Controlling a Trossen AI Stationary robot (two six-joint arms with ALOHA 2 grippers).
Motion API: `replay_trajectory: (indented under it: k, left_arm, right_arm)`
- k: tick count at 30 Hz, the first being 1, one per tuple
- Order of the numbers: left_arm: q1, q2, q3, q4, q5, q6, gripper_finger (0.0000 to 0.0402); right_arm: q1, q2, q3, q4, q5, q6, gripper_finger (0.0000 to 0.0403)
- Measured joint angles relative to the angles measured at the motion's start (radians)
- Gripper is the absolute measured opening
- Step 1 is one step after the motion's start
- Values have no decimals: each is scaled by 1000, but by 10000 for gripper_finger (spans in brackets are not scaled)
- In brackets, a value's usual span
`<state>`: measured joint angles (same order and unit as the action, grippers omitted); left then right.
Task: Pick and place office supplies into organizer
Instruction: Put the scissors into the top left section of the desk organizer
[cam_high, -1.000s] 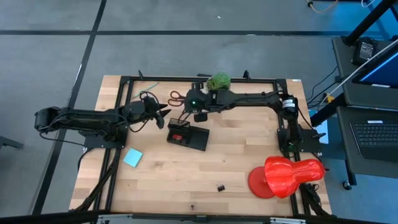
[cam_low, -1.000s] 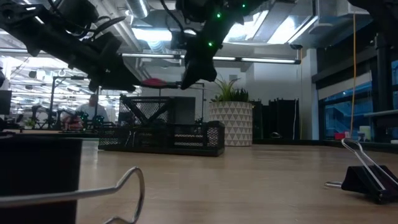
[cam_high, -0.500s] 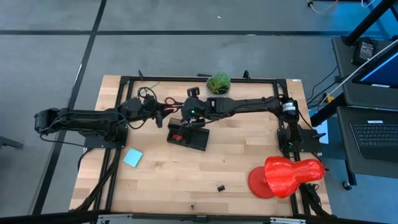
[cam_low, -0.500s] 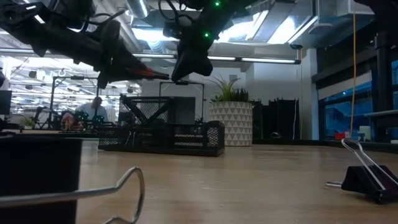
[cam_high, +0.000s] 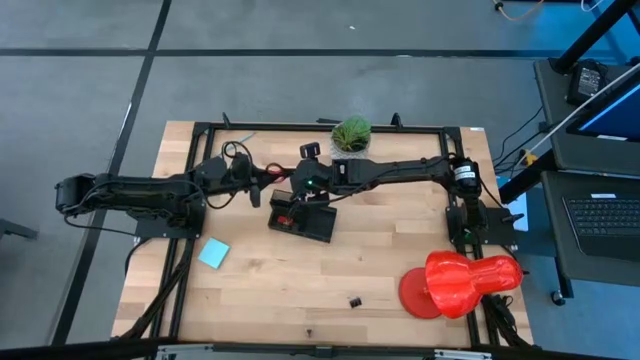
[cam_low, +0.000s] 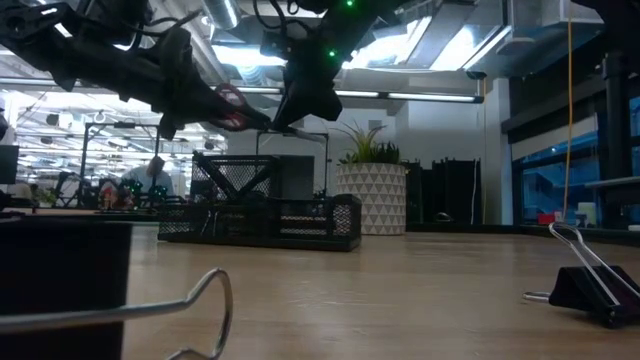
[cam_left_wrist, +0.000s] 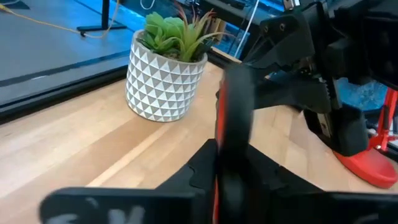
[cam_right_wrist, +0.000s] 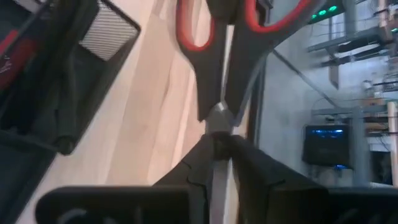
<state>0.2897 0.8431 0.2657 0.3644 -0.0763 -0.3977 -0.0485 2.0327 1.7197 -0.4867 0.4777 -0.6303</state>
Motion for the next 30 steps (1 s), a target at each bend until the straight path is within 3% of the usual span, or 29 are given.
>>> replay_trajectory:
  k: [9, 14, 17, 19, 21, 25, 30]
  left_arm:
    - [-1, 0, 0, 0, 3, 29, 27]
    - [1, 0, 0, -1, -19, 41, 27]
    - [1, 0, 0, -1, -19, 45, 27]
    - [0, 0, 0, -1, -14, 64, 27]
    - [1, 0, 0, 1, -6, 86, 27]
    - [0, 0, 0, 6, 50, 107, 27]
    - [1, 0, 0, 6, 125, 133, 27]
  right_arm:
    - [10, 0, 0, -26, 1, 2, 60]
    - [32, -17, 0, -77, 1, 18, 98]
    - [45, -61, 0, -134, -9, 119, 129]
    - [45, -98, 0, -220, -54, 191, 143]
    - [38, -143, -17, -283, -166, 258, 153]
    - [16, -268, -135, -243, -375, 332, 162]
    - [9, -474, -415, 2, -382, 381, 163]
